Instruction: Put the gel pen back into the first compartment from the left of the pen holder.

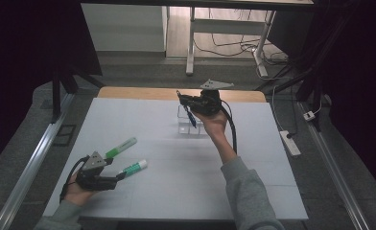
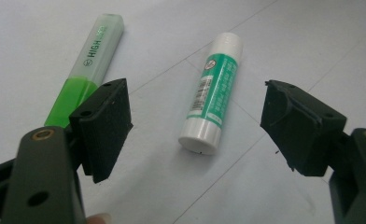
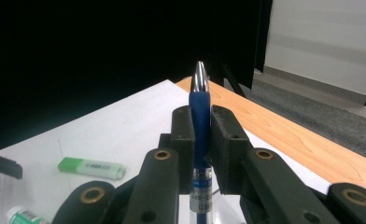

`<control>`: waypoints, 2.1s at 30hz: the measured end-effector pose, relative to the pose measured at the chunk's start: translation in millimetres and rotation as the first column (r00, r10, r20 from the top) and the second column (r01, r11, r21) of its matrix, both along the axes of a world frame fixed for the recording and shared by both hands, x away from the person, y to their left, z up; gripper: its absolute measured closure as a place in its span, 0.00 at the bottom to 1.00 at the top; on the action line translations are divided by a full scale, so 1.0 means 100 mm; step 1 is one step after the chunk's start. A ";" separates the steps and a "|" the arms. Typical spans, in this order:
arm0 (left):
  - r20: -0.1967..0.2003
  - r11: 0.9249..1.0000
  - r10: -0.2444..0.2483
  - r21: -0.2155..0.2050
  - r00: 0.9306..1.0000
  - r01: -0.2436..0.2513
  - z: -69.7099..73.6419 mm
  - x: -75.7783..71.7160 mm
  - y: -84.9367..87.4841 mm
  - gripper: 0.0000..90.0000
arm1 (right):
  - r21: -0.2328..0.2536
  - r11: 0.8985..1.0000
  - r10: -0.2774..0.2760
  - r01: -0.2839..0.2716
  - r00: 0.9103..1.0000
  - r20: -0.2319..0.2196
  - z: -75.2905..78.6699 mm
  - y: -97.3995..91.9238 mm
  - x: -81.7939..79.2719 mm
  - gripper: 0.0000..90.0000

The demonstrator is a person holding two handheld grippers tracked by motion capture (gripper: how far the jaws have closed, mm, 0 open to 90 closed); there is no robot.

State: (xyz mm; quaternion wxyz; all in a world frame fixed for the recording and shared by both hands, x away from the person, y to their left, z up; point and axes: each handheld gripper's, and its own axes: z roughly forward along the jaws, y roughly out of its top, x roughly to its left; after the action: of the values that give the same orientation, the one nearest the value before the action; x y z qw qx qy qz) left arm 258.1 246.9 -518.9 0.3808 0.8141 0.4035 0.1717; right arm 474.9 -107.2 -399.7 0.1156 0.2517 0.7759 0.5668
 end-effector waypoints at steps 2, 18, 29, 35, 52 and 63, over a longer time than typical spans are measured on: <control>0.000 1.000 0.000 0.000 1.000 0.000 0.00 0.00 0.00 0.27 | 0.008 1.000 -0.004 0.004 1.000 0.001 0.00 0.02 0.02 0.88; -0.001 1.000 0.000 -0.001 1.000 0.000 0.00 0.00 0.01 0.27 | 0.029 0.999 -0.039 0.037 0.998 0.050 0.04 0.13 0.15 0.88; -0.008 1.000 0.001 0.000 1.000 -0.001 -0.02 0.01 0.02 0.27 | 0.079 0.995 -0.069 0.066 0.997 0.026 -0.01 0.16 0.34 0.88; -0.008 1.000 0.003 -0.004 1.000 -0.003 -0.02 0.01 0.02 0.27 | 0.107 0.992 -0.077 0.073 0.997 0.032 0.00 0.17 0.40 0.88; -0.008 1.000 0.000 0.000 1.000 0.000 -0.02 0.01 0.02 0.27 | 0.117 0.989 -0.094 0.092 0.996 0.012 -0.10 0.15 0.48 0.85; -0.007 1.000 -0.002 0.005 1.000 0.002 -0.02 0.01 0.01 0.27 | 0.039 0.991 -0.125 0.125 0.992 -0.002 -0.13 0.14 0.44 0.64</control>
State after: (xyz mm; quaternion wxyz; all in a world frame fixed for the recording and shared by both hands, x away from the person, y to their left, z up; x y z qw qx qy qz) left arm 259.4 247.8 -521.1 0.3773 0.8160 0.4036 0.1696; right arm 519.2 -93.7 -412.9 0.1463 0.3017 0.7475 0.5734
